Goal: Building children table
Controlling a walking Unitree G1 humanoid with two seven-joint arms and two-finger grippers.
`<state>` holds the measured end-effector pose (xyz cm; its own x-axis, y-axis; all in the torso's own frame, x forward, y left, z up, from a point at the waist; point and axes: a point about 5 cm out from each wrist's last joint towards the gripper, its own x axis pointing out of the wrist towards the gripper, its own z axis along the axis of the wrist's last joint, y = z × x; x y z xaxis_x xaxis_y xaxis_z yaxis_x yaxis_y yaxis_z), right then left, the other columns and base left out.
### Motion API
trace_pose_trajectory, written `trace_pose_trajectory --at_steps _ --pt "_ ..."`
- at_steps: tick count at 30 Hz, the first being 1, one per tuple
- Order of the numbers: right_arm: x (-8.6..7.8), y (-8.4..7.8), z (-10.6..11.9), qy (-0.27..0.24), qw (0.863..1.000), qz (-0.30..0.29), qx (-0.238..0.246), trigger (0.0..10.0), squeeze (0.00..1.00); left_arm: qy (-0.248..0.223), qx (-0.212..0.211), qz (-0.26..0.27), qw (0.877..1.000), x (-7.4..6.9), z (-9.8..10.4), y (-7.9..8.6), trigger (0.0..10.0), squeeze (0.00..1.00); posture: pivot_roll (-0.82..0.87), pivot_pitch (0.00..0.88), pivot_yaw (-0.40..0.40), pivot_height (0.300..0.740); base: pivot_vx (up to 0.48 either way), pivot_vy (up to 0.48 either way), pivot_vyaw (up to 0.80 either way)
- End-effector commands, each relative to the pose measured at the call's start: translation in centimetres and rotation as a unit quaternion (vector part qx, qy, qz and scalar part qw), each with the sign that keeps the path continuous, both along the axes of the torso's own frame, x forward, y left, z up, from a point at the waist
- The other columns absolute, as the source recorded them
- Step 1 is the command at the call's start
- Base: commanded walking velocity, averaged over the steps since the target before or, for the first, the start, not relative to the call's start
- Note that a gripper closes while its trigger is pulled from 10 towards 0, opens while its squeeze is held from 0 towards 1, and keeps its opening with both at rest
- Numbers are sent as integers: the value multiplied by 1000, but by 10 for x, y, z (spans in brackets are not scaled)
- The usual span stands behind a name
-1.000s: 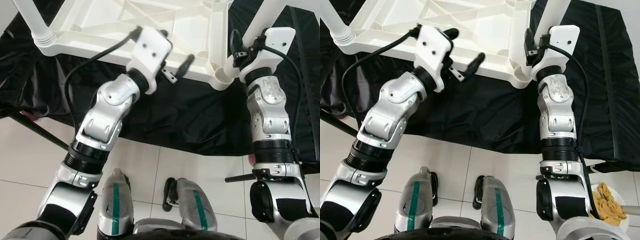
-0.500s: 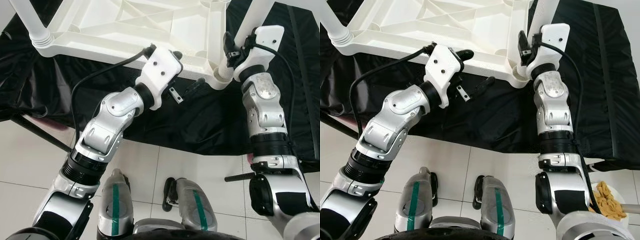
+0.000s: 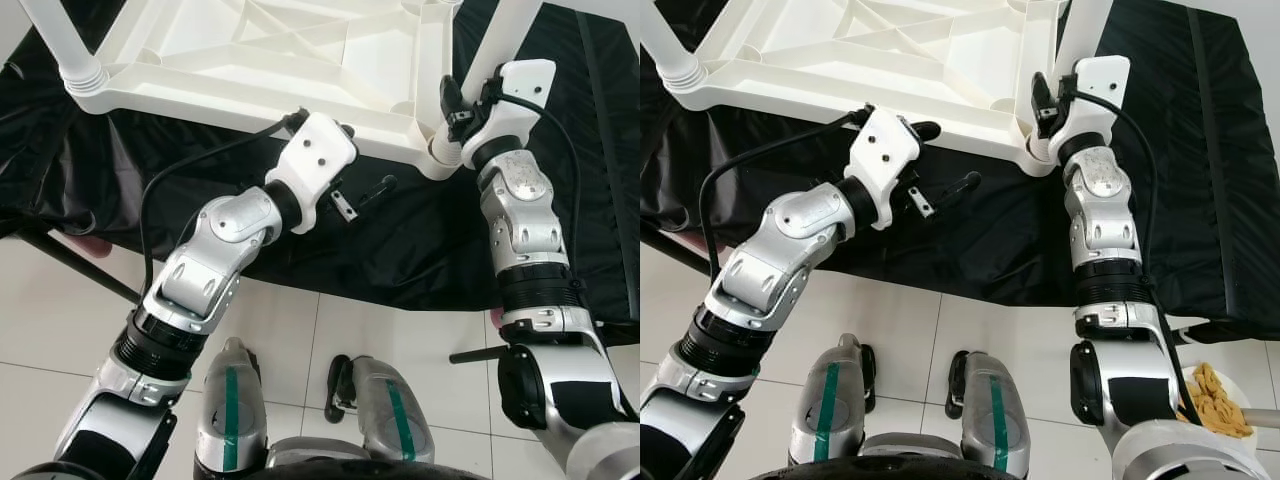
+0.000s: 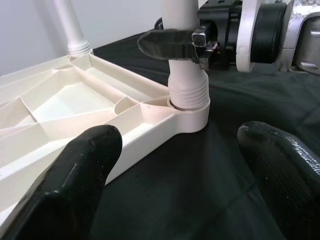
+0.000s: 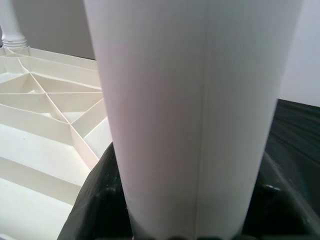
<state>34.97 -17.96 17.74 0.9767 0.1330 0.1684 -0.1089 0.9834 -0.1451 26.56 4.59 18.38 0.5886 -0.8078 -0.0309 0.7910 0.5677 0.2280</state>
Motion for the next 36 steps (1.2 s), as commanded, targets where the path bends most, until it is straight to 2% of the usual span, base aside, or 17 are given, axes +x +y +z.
trace_pose_trajectory --at_steps 1,11,16,21,25,36 --pt "-2 2 -9 12 1000 9 -4 10000 0 7 10 -20 1000 -4 -1 0 10000 0 83 64 -63 740 0 0 0" --pt "-4 5 -20 21 999 27 6 10000 0 6 13 -16 1000 -5 1 1 10000 0 90 81 -60 740 0 0 0" --pt "-5 5 -28 35 997 38 48 10000 0 5 12 -15 1000 -7 3 2 10000 0 99 89 -62 740 0 0 0" --pt "-4 3 -32 47 996 37 70 10000 0 4 12 -16 1000 -8 4 2 10000 0 101 92 -63 740 0 0 0" --pt "-1 -6 -36 64 992 23 104 10000 0 4 13 -16 1000 -8 6 1 10000 0 103 94 -64 740 0 0 0" --pt "-1 -13 -42 78 989 3 129 10000 0 6 11 -13 1000 -10 7 1 10000 0 103 103 -65 740 0 0 0"
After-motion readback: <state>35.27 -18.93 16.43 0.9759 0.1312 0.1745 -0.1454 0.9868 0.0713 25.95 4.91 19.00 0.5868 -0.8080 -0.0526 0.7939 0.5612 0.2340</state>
